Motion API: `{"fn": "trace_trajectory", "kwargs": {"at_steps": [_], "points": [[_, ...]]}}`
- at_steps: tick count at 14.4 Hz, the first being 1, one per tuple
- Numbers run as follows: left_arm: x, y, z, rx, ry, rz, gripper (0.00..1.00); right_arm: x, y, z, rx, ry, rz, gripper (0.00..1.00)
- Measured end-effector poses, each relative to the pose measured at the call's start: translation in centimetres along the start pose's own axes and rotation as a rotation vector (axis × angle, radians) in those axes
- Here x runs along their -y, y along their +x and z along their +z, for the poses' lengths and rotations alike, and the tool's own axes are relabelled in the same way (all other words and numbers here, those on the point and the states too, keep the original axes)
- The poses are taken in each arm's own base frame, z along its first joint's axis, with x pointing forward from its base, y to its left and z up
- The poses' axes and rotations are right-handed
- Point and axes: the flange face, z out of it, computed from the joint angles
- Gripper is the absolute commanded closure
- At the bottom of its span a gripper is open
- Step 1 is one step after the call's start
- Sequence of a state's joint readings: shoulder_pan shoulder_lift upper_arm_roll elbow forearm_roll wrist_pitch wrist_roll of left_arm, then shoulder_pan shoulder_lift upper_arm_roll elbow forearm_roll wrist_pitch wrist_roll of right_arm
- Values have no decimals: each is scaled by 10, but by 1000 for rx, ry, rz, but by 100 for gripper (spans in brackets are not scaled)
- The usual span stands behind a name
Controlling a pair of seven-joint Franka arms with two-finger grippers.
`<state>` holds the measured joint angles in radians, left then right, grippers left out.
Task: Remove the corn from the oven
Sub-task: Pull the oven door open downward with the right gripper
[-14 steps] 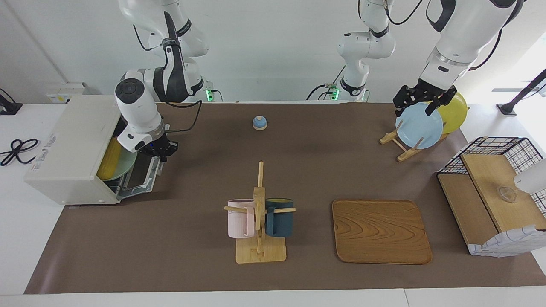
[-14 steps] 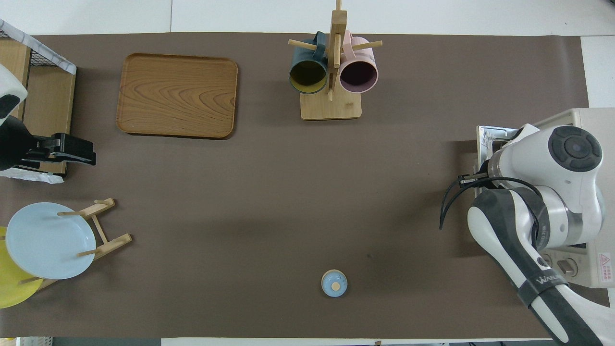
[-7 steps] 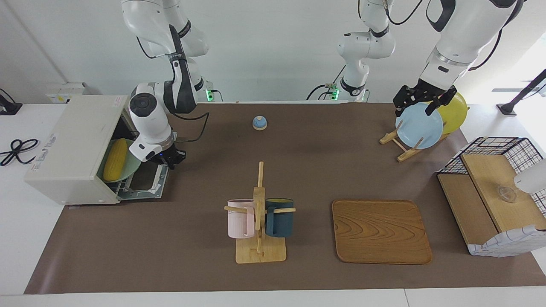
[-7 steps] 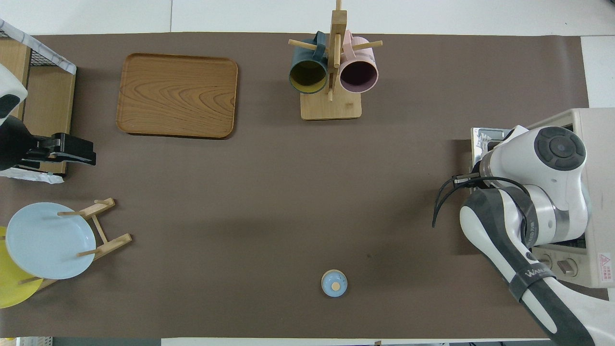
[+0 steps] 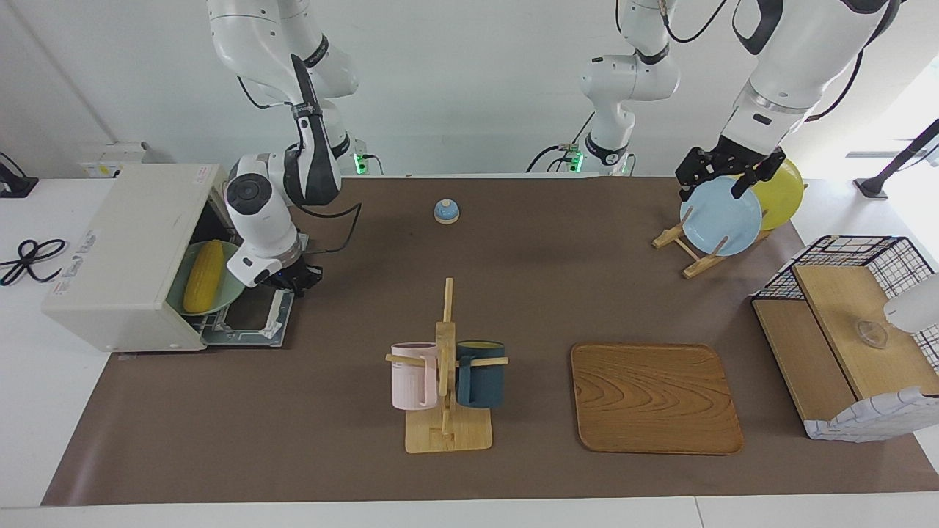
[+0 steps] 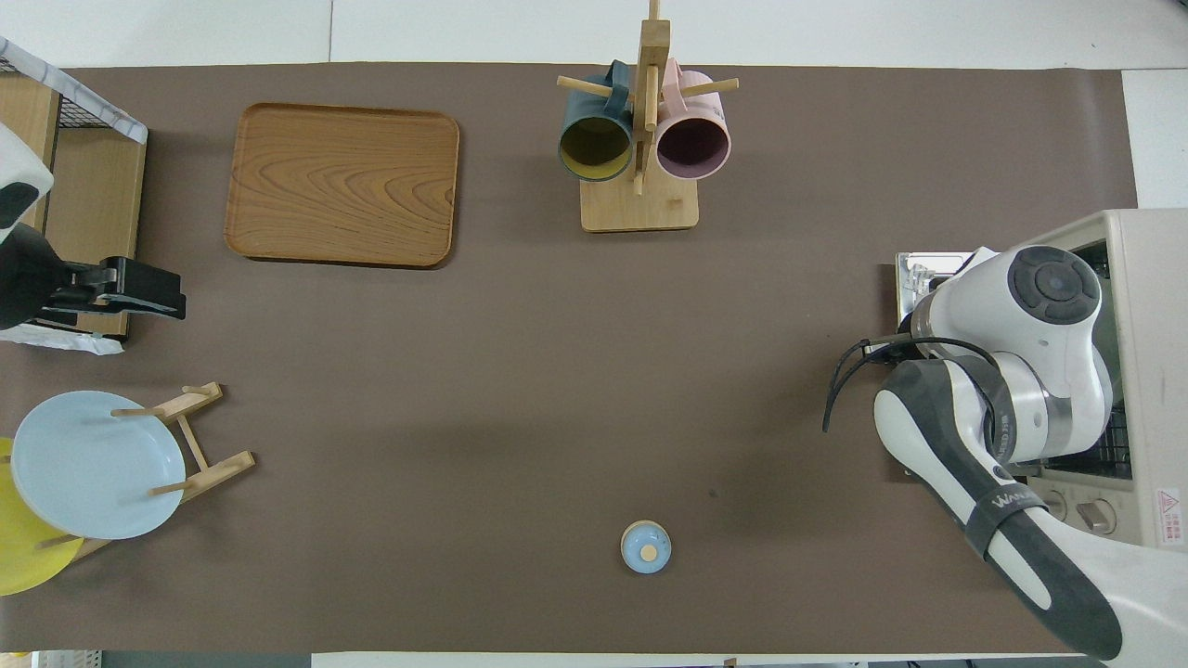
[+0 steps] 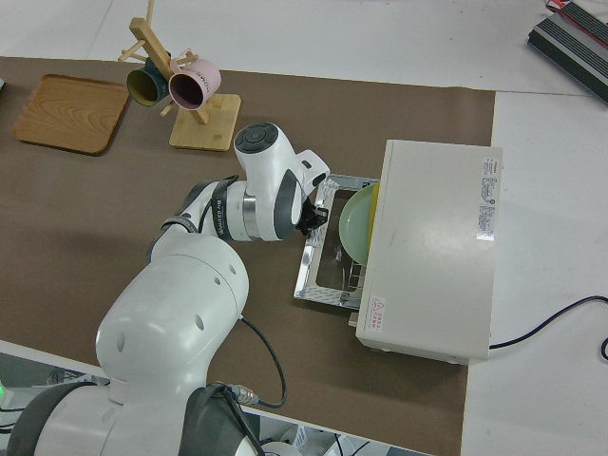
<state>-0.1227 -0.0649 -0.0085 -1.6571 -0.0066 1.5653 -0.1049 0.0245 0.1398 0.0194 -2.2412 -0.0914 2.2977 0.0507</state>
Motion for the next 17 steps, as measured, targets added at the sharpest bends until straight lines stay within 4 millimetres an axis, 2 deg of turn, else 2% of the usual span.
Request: {"fn": "trace_trajectory", "kwargs": {"at_steps": [3, 8, 10, 12, 13, 15, 16, 17], "points": [[0, 0, 0, 0, 0, 0, 0, 6, 0, 2, 4, 10, 6, 100], [0, 0, 0, 0, 0, 0, 0, 35, 2, -4, -3, 5, 22, 100], [1, 0, 0, 0, 0, -2, 0, 38, 6, -15, 18, 0, 18, 100], [2, 0, 0, 0, 0, -5, 0, 40, 11, -36, 51, -8, 16, 100], [3, 0, 0, 0, 0, -6, 0, 39, 12, -49, 68, -14, 15, 93], [5, 1, 0, 0, 0, -10, 0, 33, 10, -83, 86, -38, 14, 50], [5, 1, 0, 0, 0, -10, 0, 27, 7, -101, 74, -60, 10, 38], [5, 1, 0, 0, 0, -10, 0, 20, 4, -115, 58, -87, 0, 34]]}}
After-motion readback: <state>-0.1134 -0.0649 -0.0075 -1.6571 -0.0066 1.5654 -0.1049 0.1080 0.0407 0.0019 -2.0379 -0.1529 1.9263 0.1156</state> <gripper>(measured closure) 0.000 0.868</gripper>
